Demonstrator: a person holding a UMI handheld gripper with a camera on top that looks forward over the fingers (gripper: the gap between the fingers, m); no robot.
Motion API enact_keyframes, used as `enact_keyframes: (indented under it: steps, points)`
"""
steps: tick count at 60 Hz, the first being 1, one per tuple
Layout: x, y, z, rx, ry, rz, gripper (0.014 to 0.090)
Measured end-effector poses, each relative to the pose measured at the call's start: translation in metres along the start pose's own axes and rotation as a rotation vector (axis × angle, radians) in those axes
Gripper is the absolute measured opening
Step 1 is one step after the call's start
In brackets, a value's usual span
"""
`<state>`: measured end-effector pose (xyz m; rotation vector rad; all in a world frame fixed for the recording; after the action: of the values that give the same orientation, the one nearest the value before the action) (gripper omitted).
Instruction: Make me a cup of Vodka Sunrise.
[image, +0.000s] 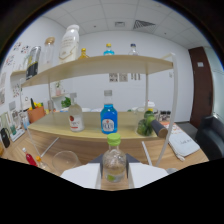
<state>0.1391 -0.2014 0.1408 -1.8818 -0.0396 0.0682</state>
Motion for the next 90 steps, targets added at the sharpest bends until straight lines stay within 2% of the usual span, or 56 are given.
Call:
enact_keyframes:
  steps: [8,22,44,46,50,55,57,64,78,90]
  points:
    - [0.009,0.052,0.023,-0.101,0.003,0.039,0.0353]
    - [0.021,0.102,0.043,-0.218,0.021,0.078,0.0355]
    - [0.019,0.118,0.030,-0.279,0.032,0.009,0.0377]
    - [0.020,0.119,0.028,-0.283,0.039,0.006,0.0402]
    - [0.023,0.113,0.022,-0.272,0.063,0.012,0.0507]
    - [0.023,0.096,0.009,-0.254,0.081,0.022,0.0784]
    - [0.022,0.087,0.001,-0.248,0.089,0.025,0.0856]
    - [0.014,0.053,-0.031,-0.219,0.120,0.024,0.0855]
    - [-0.028,0.029,-0.095,-0.257,0.154,0.021,0.0853]
    - [-0.073,0.028,-0.126,-0.282,0.148,0.022,0.0859]
